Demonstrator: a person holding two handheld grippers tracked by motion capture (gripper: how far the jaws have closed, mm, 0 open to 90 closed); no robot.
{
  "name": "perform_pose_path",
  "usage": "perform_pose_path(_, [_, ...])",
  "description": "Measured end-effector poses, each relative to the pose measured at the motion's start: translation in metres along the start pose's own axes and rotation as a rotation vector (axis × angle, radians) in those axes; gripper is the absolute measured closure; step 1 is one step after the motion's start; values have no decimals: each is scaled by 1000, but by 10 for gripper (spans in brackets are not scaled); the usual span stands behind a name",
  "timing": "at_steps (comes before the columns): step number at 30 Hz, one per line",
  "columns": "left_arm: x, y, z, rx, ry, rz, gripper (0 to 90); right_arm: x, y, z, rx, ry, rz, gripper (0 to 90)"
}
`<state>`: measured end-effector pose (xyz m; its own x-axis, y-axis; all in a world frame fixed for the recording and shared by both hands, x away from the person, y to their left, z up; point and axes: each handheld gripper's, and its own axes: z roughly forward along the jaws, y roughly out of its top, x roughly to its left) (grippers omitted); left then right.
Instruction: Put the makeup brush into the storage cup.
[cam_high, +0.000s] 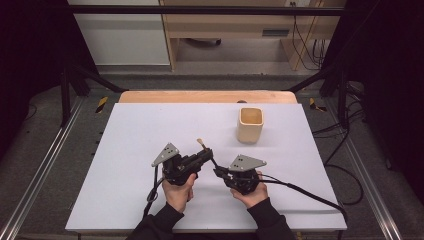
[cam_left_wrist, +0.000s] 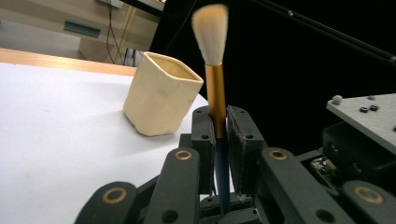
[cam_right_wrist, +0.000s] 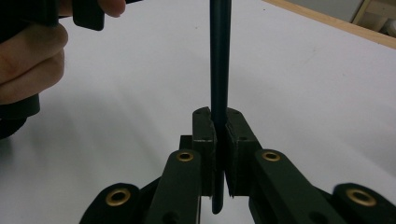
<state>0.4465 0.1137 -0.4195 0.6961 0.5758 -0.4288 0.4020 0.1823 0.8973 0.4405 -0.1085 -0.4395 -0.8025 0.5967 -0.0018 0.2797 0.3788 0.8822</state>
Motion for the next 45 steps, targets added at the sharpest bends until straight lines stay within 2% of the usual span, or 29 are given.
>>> perform_pose_path(3, [-3,0,1,0,-9,4,825,0,0,0,2,-2,-2,847])
perform_pose_path(9, [-6,2,1,12,-5,38,832,0,0,0,1,-10,-2,837])
perform_pose_path(16, [-11,1,3,66,26,116,832,0,3,-5,-29,-35,8,677])
perform_pose_path(19, [-13,-1,6,86,33,139,832,1,5,-6,-46,-33,16,668])
perform_pose_path(23, [-17,-4,9,106,30,162,832,1,5,-7,-57,-31,22,687])
perform_pose_path(31, [-21,-8,13,133,33,193,832,1,7,-9,-67,-21,42,783])
perform_pose_path(33, [-22,-9,13,131,35,197,832,2,7,-10,-74,-19,40,828])
perform_pose_path(42, [-22,-7,11,114,24,194,825,3,8,-11,-91,-9,52,836])
perform_pose_path(45, [-21,-4,9,92,19,199,769,2,8,-12,-91,-17,52,836])
